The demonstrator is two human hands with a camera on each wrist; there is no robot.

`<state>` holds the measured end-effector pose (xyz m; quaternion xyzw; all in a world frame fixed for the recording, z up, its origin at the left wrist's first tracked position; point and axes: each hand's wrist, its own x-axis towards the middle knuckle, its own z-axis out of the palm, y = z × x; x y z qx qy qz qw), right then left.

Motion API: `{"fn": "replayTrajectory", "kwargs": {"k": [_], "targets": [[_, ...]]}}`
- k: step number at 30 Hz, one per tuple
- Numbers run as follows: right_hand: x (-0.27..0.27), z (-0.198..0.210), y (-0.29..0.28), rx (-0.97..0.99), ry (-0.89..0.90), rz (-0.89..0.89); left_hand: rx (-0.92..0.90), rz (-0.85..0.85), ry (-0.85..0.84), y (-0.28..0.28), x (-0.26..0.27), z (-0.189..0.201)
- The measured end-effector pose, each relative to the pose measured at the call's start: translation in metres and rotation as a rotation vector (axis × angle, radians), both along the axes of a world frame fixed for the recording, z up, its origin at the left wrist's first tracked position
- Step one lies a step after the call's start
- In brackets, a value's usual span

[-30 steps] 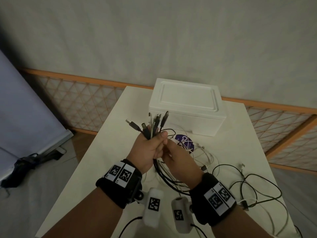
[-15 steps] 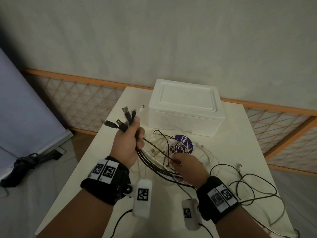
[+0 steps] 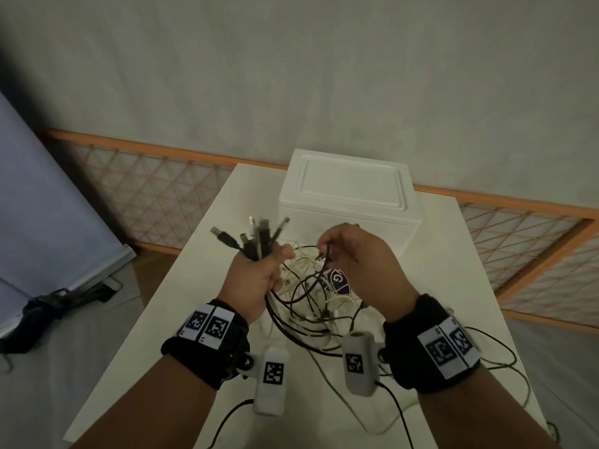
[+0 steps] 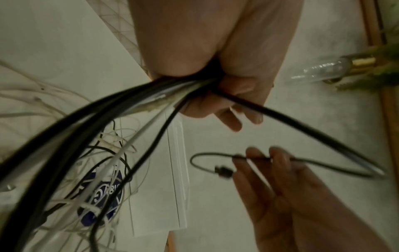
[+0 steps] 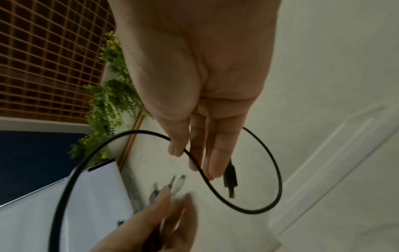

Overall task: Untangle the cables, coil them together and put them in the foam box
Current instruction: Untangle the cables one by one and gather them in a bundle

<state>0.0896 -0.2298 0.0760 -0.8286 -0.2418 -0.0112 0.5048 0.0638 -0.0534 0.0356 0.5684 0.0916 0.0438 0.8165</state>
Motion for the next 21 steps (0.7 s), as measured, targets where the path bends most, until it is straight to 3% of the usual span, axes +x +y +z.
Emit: {"fn": "replayTrajectory", "kwargs": {"k": [3,9,14,19,21], "targets": [[-0.003,0.008,0.011,-0.001,-0.045,0.007,0.142,-0.131,-0.021,-0.011,0.0,0.002],[-0.009,0.002,0.018,-0.01,-0.055,-0.031,0.26,-0.101,0.016,-0.018,0.003,-0.001],[-0.014,0.005,0.016,0.115,-0.053,-0.101,0.536,-0.257,0.006,-0.02,0.006,-0.011],[-0.016,0.012,0.017,0.09,-0.197,-0.124,0.402,-0.297,0.139,-0.018,0.004,-0.014],[-0.014,0.009,0.014,0.123,-0.149,-0.114,0.297,-0.236,0.235,-0.017,0.002,-0.018]]}}
